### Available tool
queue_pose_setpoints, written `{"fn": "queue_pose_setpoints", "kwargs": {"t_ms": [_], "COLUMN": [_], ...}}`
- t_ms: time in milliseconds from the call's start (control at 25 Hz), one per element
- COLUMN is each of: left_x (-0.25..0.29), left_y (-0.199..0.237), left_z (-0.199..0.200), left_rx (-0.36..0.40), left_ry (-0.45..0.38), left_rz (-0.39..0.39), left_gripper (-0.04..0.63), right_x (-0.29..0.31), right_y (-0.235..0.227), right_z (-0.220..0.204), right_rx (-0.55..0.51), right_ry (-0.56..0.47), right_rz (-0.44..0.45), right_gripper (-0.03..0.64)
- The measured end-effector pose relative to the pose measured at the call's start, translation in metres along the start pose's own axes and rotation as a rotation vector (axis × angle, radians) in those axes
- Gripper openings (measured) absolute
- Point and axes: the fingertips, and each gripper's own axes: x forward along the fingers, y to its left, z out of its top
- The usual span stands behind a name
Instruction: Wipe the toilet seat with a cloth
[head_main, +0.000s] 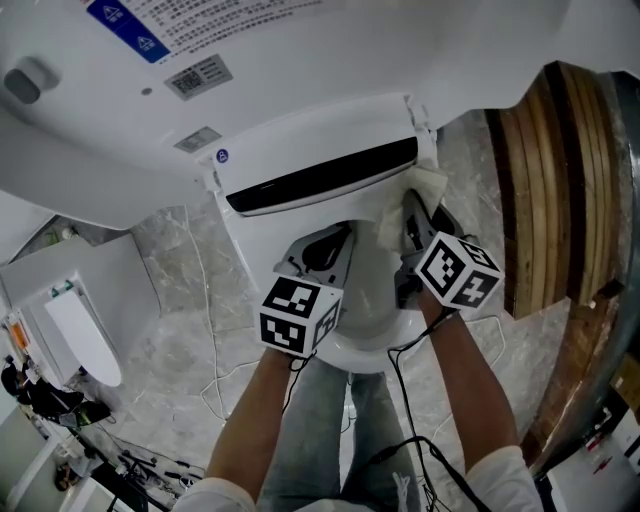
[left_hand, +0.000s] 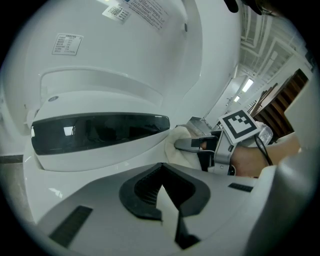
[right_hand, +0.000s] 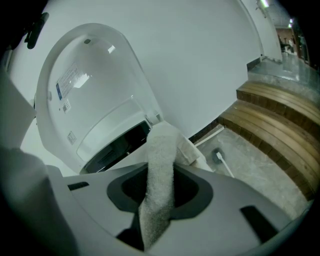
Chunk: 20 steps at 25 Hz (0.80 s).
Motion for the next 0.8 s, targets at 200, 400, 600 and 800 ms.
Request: {"fn": "queue_pose_setpoints", "kwargs": {"t_ms": [200,400,600,800], "left_x": [-0.012,-0.028,-0.053,-0.078], "left_y": [-0.010,-0.031,-0.067,-0.106], "left_z": [0.007,0.006,0.010,0.017], "left_rx": [0.022,0.005,-0.031,-0.023], "left_ry": [-0.018,-0.046,-0.092,-0.140], "left_rz": [0.004,0.012,0.008,0.019], "left_gripper": [0.011,0.011,0.011,0.011], "right_x": [-0.019,-0.056,-0.102,-0.154], "right_y": [0.004,0.003,0.009,0.023], "right_z": [0.009,0.021,0.017,0.022], "right_rx": [0.030,0.001,-0.002,-0.038], "right_ry": [-0.024,-0.058,-0.056,-0.124], "right_rz": [0.028,0.006,0.008,0.019], "right_gripper": [0.100,0.100,0.100,0.100]}}
